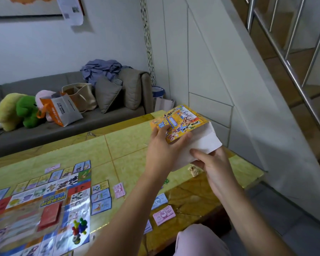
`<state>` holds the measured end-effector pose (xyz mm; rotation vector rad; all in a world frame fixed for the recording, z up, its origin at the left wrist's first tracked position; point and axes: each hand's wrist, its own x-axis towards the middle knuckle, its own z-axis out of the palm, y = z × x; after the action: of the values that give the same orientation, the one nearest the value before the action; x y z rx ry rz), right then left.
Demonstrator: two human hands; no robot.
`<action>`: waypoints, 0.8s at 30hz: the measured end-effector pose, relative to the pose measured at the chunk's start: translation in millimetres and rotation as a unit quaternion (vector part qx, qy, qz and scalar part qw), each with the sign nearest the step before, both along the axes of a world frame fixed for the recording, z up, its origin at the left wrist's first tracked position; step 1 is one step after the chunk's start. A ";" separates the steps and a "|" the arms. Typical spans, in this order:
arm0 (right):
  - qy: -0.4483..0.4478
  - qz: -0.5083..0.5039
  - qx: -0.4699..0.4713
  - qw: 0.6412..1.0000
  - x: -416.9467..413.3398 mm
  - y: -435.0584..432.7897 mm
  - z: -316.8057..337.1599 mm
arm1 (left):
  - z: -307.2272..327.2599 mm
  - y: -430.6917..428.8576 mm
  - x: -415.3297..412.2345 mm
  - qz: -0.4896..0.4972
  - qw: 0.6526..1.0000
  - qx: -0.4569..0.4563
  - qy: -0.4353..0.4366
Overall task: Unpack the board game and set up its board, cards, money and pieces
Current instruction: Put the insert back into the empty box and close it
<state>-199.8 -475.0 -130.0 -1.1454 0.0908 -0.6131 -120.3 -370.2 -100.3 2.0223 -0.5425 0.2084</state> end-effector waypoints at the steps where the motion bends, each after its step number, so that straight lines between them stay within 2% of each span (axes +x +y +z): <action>1: 0.003 0.004 -0.003 1.000 2.3 -1.0 -1.2 | 1.0 0.4 2.4 -0.004 1.000 -0.013 0.028; 4: 0.019 -0.006 -0.003 1.000 12.3 -4.4 -5.9 | 2.9 2.7 13.6 -0.010 0.988 -0.073 0.133; 7: 0.035 -0.067 -0.005 0.997 24.9 -9.0 -8.1 | -0.5 9.4 25.8 0.008 0.979 -0.077 0.188; 9: 0.044 -0.094 -0.063 0.993 32.5 -12.0 -8.0 | -2.8 15.3 35.6 0.014 0.973 -0.076 0.218; 11: 0.051 -0.079 -0.137 0.986 39.8 -12.9 -8.1 | -3.0 20.8 45.1 0.022 0.964 -0.061 0.256; 14: 0.077 -0.049 -0.168 0.982 53.3 -12.9 -11.3 | -0.1 28.6 57.2 0.035 0.950 -0.040 0.307; 16: 0.087 -0.040 -0.153 0.984 61.0 -14.5 -12.6 | 2.6 36.9 66.2 0.006 0.938 -0.050 0.342; 20: 0.085 -0.022 -0.093 0.992 69.0 -20.6 -5.2 | 7.3 59.0 74.8 -0.100 0.904 -0.143 0.390; 22: 0.089 0.004 -0.104 0.991 71.4 -22.8 -1.4 | 4.5 69.0 77.5 -0.130 0.900 -0.164 0.382; 24: 0.110 0.021 -0.178 0.978 73.6 -25.9 2.3 | 1.0 76.3 79.6 -0.144 0.907 -0.156 0.363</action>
<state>-126.2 -500.9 -127.7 -1.5577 0.1487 -0.4736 -40.7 -293.9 -99.3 1.5284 -0.2929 -0.5893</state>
